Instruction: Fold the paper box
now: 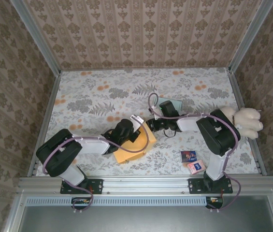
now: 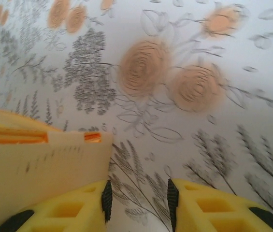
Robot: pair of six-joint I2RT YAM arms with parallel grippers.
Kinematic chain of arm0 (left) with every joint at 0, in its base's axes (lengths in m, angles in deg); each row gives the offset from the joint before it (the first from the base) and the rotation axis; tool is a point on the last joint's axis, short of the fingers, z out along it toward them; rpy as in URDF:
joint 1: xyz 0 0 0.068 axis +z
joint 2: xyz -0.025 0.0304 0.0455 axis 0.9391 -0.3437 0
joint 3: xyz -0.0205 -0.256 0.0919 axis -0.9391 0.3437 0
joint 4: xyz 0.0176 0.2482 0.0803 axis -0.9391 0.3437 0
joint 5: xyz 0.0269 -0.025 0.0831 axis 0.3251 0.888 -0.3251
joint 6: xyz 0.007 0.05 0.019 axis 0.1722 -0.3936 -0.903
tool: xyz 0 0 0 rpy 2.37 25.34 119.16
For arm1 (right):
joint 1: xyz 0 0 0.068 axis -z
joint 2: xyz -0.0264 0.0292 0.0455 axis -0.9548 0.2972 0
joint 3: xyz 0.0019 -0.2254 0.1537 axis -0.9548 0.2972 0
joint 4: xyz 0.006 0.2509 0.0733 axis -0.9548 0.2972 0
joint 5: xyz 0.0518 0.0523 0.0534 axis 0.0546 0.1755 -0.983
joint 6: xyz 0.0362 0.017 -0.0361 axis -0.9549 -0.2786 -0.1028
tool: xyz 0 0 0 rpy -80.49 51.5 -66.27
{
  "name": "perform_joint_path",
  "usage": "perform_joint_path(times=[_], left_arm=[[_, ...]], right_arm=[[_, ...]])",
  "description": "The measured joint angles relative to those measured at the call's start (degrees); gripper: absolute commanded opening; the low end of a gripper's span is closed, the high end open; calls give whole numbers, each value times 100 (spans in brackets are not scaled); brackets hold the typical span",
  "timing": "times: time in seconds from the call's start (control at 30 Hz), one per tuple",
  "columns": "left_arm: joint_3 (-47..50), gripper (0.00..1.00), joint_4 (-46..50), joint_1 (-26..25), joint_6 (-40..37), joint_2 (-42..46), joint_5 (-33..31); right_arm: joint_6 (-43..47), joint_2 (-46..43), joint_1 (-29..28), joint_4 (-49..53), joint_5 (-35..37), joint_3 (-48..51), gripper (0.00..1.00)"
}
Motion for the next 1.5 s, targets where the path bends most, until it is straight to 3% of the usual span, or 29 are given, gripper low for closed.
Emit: perform_joint_path(times=[0.2,0.5,0.67,0.77,0.97,1.17,1.5], left_arm=[[-164,0,647,-284,-105,210,450],[-1246,0,2542,-479,-382,269,501],[-2024,0,3646,-859,-1303,195,83],[-2400,0,4301,-1016,-1965,118,-125],[-3744,0,5897,-1036,-3285,-387,-708],[-4791,0,7381,-887,-4105,-1307,-1145],[-5366,0,8201,-708,-4784,-2636,-1495]], right_arm=[[-509,-1207,319,-170,564,929,42],[-721,-5180,442,111,2061,1945,46],[-723,-7302,442,581,2892,2481,48],[-741,-8113,442,841,3217,2741,48],[-745,-8413,442,1172,3397,2868,48],[-745,-8415,444,1189,3392,2929,48],[-745,-8452,444,1211,3375,2957,48]])
